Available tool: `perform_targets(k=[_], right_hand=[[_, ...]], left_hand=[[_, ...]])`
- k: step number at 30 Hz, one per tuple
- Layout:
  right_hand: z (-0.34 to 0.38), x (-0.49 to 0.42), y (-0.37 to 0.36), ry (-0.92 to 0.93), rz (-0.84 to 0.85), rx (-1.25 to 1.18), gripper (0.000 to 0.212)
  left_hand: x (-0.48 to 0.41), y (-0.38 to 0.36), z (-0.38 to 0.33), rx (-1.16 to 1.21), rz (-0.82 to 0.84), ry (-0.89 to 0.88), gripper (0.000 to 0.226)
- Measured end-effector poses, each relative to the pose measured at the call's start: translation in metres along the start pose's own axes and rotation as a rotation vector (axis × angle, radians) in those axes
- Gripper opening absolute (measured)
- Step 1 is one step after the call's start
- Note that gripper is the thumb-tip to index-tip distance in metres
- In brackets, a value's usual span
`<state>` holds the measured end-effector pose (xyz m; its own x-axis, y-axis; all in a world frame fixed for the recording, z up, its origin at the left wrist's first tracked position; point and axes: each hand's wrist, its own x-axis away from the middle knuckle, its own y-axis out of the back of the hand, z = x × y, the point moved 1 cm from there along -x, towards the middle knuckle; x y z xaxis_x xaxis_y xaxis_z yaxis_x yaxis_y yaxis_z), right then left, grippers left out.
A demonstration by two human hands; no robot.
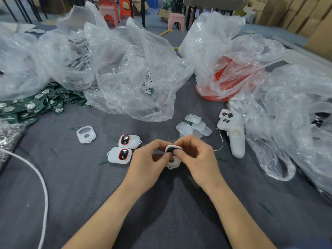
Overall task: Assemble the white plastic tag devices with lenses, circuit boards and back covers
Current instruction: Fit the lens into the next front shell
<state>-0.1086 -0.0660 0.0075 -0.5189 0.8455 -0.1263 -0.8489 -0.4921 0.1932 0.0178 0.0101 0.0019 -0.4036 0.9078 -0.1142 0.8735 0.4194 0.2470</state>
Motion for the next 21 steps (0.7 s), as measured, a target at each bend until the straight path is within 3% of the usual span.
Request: perform_targets(k=[7, 14, 17, 21], right_hand=[[-0.0003, 0.0022, -0.0024, -0.021, -0.007, 0.073, 0.022], [0.0024, 0.0038, -0.0069, 0.021, -0.076, 0.216, 0.018], [0.0055, 0.0044, -0.0082, 0.072, -0.108, 0.234, 0.013], [0.0077, 0.0057, -0.0086, 0.073, -0.051, 0.243, 0.024]], left_hand=[[0.0012, -0.0015, -0.0010, -0.075, -0.066, 0.007, 0.015], [0.0031, -0.0057, -0.0018, -0.242, -0.141, -0.128, 0.018], [0.0021, -0.0059, -0.0012, -0.192, -0.168, -0.114, 0.018], [-0.0027, -0.0016, 0.0018, -0.127, -0.204, -0.056, 0.020]])
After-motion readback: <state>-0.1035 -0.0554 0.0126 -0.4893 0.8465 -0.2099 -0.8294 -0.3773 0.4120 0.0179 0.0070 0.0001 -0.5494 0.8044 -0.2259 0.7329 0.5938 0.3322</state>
